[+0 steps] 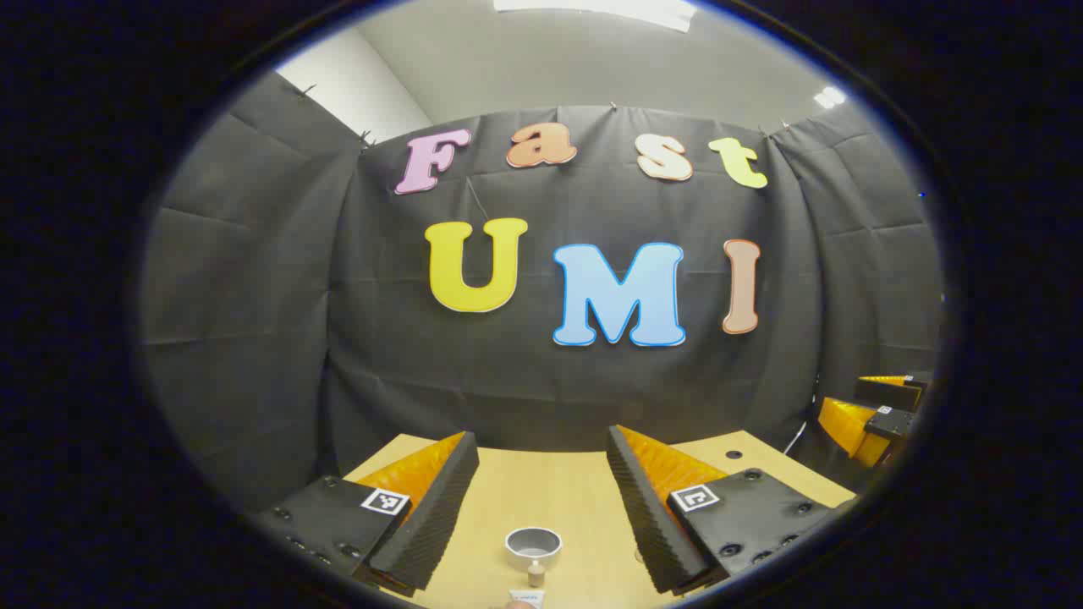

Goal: Put the toothbrush and toothpaste on the desktop into the cup, then pick up the cup and place it on the coaster on the desktop.

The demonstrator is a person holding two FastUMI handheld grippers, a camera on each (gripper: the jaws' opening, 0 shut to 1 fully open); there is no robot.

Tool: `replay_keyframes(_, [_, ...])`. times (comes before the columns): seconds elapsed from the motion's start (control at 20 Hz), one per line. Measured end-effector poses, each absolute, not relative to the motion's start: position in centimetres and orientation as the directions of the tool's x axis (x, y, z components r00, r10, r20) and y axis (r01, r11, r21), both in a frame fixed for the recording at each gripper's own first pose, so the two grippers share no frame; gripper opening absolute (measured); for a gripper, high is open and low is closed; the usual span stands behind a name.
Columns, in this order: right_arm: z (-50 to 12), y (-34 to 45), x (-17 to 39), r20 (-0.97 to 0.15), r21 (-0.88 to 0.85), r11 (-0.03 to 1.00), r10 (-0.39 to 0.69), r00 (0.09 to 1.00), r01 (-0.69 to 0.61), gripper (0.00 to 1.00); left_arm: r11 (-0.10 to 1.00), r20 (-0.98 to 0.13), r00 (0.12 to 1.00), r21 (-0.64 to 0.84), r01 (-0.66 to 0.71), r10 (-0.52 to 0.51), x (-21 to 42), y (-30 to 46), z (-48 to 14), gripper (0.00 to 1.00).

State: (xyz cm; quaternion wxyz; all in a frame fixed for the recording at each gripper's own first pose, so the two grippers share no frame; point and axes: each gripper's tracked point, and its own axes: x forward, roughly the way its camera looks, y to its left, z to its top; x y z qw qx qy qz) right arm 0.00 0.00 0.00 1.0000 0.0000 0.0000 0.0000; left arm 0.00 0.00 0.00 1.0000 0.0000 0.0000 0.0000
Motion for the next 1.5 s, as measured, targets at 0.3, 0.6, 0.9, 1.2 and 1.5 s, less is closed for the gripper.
replay_keyframes(0.3, [-0.3, -0.1, 0.1, -0.005, 0.005, 1.0, 0.0, 1.0, 0.0, 0.9, 1.0, -0.017, 1.0, -0.001, 0.013, -0.013, -0.3, -0.3, -0.7, 0.95])
replay_keyframes(0.6, [-1.3, 0.7, -0.1, -0.033, 0.02, 1.0, 0.024, 0.999, -0.023, 0.9, 1.0, -0.021, 1.0, -0.027, 0.012, -0.012, -0.7, 0.0, -1.4, 0.95])
replay_keyframes(0.9, [-4.2, 1.8, 0.1, -0.125, 0.05, 0.997, 0.06, 0.99, -0.054, 0.9, 1.0, -0.097, 0.995, -0.026, 0.009, -0.011, -1.4, 0.4, -4.9, 0.95])
replay_keyframes(1.2, [-5.9, 2.5, -0.1, -0.174, 0.069, 0.995, 0.083, 0.981, -0.072, 0.91, 0.999, -0.129, 0.992, -0.042, 0.0, -0.006, -1.6, 0.8, -6.5, 0.96])
replay_keyframes(1.5, [-6.1, 2.7, -0.2, -0.184, 0.071, 0.994, 0.089, 0.979, -0.077, 0.91, 0.999, -0.14, 0.99, -0.04, 0.011, -0.016, -1.6, 0.8, -6.9, 0.96])
